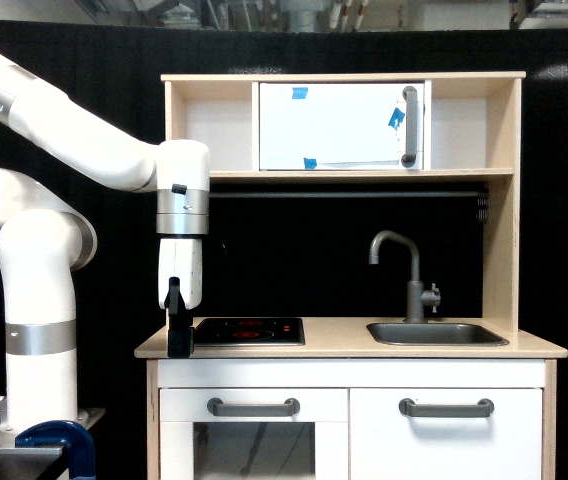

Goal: Turn on the faucet

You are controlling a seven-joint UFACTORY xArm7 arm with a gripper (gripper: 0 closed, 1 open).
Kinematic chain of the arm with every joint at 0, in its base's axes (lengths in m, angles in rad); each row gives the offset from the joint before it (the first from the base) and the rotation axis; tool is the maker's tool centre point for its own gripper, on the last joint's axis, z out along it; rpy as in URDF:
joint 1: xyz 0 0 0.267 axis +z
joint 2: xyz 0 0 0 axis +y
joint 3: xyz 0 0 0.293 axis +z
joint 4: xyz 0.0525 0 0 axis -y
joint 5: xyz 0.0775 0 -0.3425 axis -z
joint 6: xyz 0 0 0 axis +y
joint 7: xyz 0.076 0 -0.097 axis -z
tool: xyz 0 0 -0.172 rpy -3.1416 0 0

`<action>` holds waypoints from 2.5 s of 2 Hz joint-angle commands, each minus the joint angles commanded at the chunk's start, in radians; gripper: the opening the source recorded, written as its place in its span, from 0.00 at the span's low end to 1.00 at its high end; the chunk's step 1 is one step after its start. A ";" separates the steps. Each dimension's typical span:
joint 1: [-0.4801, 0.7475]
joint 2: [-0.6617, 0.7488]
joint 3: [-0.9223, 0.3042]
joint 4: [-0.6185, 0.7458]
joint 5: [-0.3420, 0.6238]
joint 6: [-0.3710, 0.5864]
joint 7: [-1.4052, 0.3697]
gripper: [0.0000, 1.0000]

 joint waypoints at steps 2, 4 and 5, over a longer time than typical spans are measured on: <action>0.011 -0.041 -0.008 -0.006 -0.005 0.000 -0.018 1.00; 0.069 -0.068 -0.229 0.004 -0.098 -0.073 -0.494 1.00; 0.258 0.200 -0.349 0.145 -0.033 -0.243 -0.716 1.00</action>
